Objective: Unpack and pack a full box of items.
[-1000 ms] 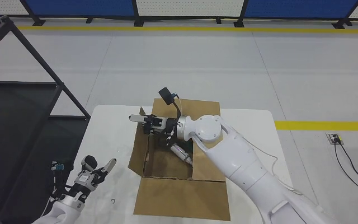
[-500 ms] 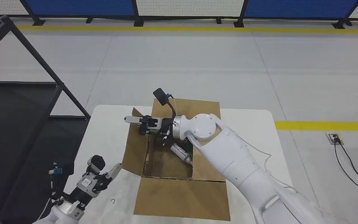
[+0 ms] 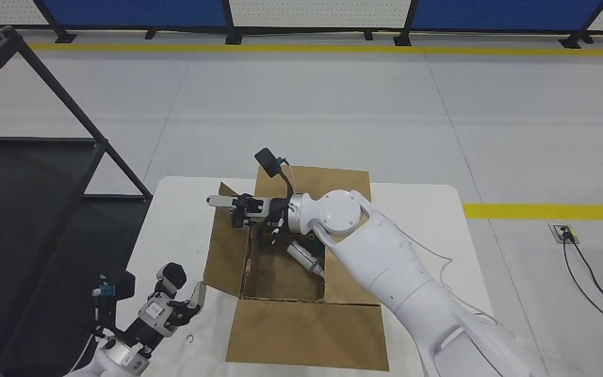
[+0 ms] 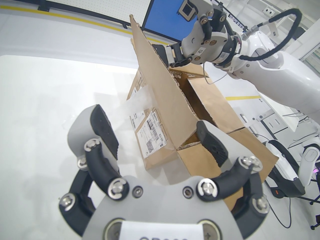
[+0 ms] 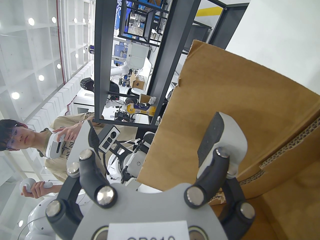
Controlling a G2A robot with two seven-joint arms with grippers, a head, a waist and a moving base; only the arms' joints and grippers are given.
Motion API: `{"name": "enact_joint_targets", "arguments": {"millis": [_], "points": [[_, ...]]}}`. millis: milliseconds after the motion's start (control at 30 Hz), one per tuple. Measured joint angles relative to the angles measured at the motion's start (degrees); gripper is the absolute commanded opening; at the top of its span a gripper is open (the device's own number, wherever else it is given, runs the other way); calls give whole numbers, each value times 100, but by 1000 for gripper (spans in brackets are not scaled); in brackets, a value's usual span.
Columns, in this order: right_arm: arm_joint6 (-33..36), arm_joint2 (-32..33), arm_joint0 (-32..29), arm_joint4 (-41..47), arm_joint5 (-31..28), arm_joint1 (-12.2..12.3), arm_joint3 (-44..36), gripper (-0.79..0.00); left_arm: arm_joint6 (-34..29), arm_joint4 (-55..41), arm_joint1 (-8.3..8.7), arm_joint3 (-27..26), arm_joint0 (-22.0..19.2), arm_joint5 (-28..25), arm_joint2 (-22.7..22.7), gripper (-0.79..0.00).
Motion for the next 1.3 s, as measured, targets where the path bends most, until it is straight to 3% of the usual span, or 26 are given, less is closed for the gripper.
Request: {"name": "enact_joint_targets", "arguments": {"millis": [267,833,1300], "points": [[71,79,31,-47,-48,-75,142,0,95,-33,0,-152,227,-135,-160,0],[130,271,8,-202,-180,-166,233,0,184,320,-27,325,-198,430,129,0],[-41,833,-316,-409,-683,97,-145,0,210,465,-37,846,-363,702,103,0]]}}
